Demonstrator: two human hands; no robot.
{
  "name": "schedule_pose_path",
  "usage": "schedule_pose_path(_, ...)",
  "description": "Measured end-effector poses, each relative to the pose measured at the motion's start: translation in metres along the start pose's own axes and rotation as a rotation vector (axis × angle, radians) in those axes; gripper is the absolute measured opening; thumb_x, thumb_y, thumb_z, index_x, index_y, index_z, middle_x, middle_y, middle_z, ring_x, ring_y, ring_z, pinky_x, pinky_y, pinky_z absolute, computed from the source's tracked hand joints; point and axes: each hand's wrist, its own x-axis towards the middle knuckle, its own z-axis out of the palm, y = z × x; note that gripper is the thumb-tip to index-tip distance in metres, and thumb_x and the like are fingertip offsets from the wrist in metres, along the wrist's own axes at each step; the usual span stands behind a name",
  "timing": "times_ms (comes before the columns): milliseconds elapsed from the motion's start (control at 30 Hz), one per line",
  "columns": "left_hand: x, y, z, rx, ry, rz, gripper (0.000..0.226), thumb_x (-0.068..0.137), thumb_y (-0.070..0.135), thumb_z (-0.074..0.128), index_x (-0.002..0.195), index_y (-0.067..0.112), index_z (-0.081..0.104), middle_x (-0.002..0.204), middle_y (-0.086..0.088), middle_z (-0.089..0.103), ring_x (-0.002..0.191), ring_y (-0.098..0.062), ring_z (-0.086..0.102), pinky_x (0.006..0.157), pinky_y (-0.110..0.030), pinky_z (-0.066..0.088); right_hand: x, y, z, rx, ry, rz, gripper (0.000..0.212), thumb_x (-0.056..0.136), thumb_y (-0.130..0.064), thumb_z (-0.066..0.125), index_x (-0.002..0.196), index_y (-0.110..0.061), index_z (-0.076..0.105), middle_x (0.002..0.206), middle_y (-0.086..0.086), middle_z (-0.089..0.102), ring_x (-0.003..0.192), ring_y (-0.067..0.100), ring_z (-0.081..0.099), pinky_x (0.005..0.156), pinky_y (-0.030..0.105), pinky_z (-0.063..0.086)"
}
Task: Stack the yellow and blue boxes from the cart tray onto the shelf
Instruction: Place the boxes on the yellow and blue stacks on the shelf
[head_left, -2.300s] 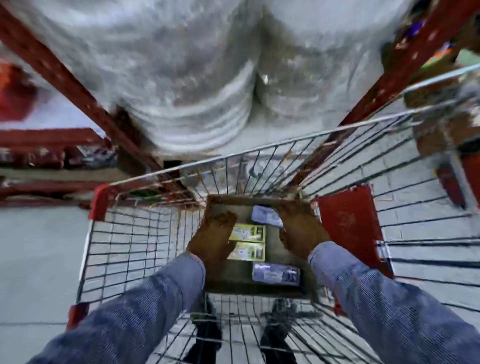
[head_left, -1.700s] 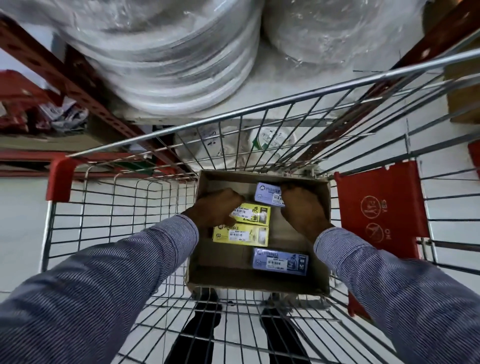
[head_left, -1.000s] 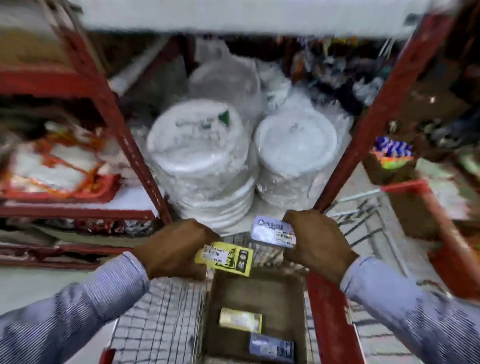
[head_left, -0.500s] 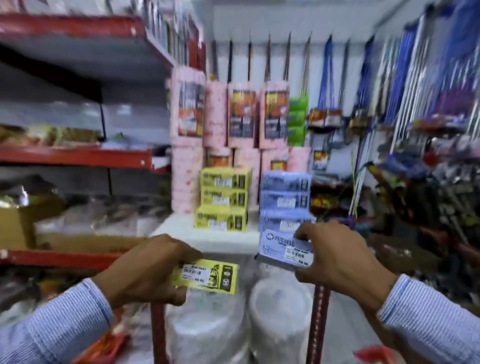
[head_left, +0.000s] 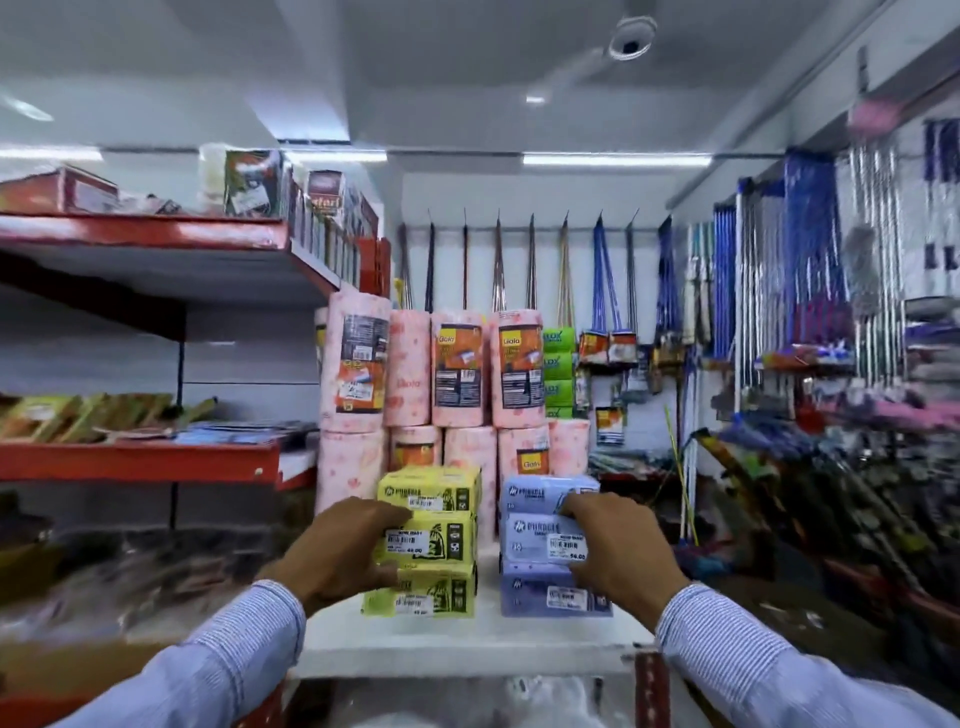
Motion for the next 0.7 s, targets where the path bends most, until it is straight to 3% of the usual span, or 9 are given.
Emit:
schedule_pose_path(200, 0.024, -0.012, 0.027, -0.046, -0.06, -0.05, 0.042, 0.074, 0.029, 0.075, 0.115, 0.023, 0.069, 0.115, 0.001, 0.075, 0.101, -0.018, 0.069, 0.087, -0.037, 0.058, 0.01, 0.004, 0.037, -0.023, 0.006, 0.052, 0.034, 0.071, -0.017, 0.075, 0.1, -0.023, 0.058, 0.098, -0.003, 0.067, 0.086, 0.019, 0.061, 0.066, 0.031, 0.047)
schedule_pose_path(500, 0.032, -0.024, 0.049, -0.045, -0.085, -0.026, 0.041, 0.08, 0.026, 0.075, 0.12, 0.025, 0.066, 0.127, 0.002, 0.07, 0.111, -0.018, 0.067, 0.093, -0.036, 0.059, 0.019, 0.005, 0.057, 0.01, -0.005, 0.081, 0.042, 0.069, -0.015, 0.079, 0.106, -0.025, 0.062, 0.103, -0.005, 0.069, 0.091, 0.017, 0.063, 0.07, 0.029, 0.051)
schedule_pose_path(700, 0.032, -0.025, 0.054, -0.026, -0.119, -0.048, 0.04, 0.086, 0.02, 0.072, 0.124, 0.025, 0.061, 0.135, 0.0, 0.065, 0.119, -0.02, 0.064, 0.098, -0.039, 0.056, 0.019, 0.002, 0.059, 0.051, -0.008, 0.104, 0.046, 0.069, -0.023, 0.083, 0.111, -0.025, 0.066, 0.106, -0.005, 0.07, 0.095, 0.017, 0.064, 0.078, 0.031, 0.054)
